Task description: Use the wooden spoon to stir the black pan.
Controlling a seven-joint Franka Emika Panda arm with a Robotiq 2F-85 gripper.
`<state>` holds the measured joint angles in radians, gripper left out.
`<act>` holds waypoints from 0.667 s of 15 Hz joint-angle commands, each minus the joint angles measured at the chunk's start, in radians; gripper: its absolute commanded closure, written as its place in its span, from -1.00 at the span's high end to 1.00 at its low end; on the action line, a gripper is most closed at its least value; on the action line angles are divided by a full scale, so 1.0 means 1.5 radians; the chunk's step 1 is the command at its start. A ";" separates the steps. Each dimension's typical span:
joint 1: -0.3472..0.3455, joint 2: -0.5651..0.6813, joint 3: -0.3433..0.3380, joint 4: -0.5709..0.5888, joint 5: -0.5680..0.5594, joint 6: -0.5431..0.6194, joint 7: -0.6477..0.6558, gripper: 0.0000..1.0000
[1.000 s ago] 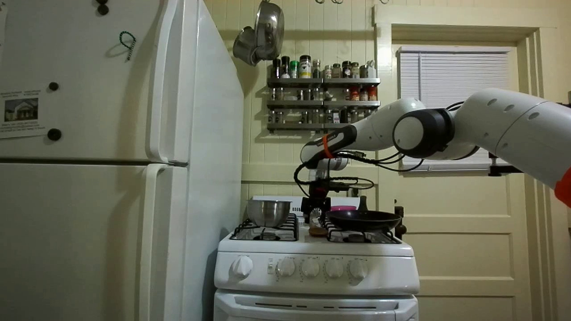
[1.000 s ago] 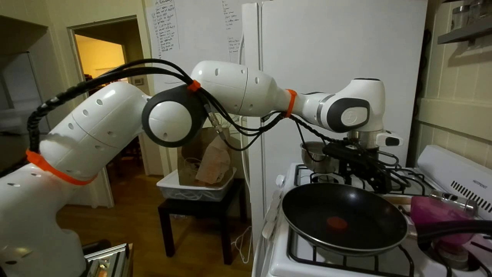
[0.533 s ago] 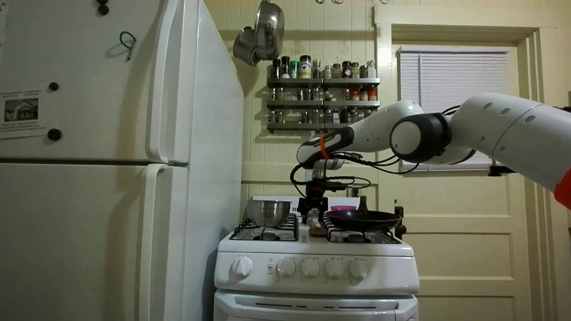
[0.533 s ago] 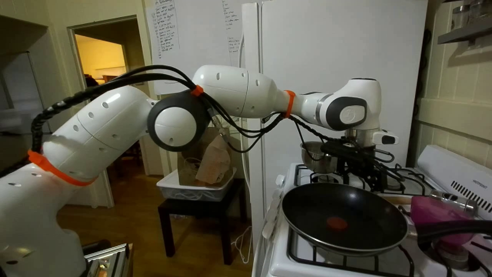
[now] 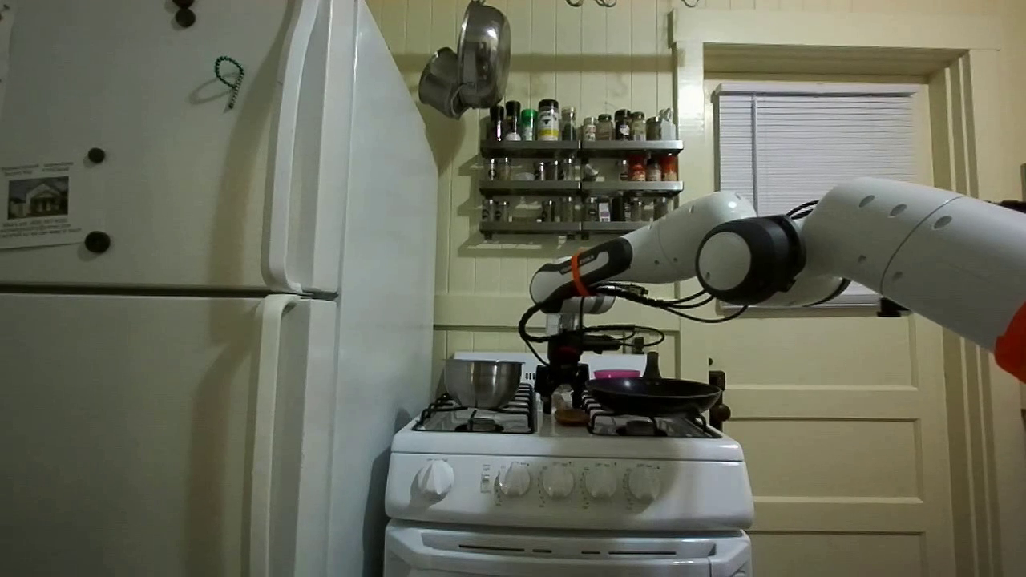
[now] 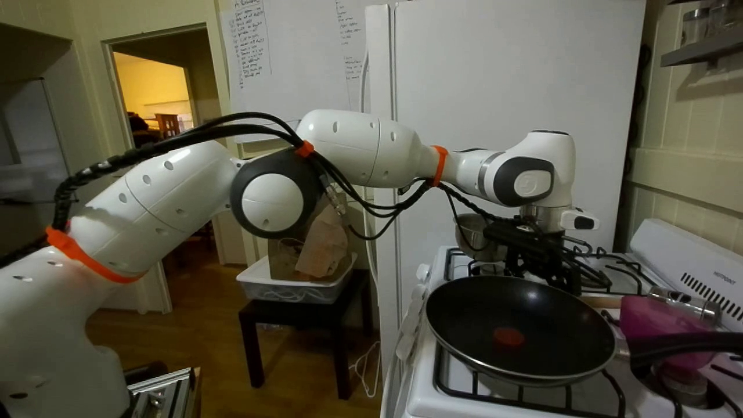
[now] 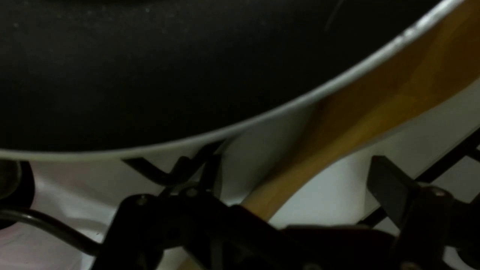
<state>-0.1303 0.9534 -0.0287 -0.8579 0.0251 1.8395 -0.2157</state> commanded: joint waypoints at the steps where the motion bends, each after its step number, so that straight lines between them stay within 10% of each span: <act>1: 0.006 0.025 -0.004 0.044 -0.006 -0.028 0.009 0.33; 7: 0.004 0.025 -0.007 0.055 -0.006 -0.032 0.012 -0.59; 10: 0.006 0.028 -0.007 0.059 -0.007 -0.033 0.030 -0.73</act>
<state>-0.1283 0.9612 -0.0344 -0.8163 0.0216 1.8322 -0.1811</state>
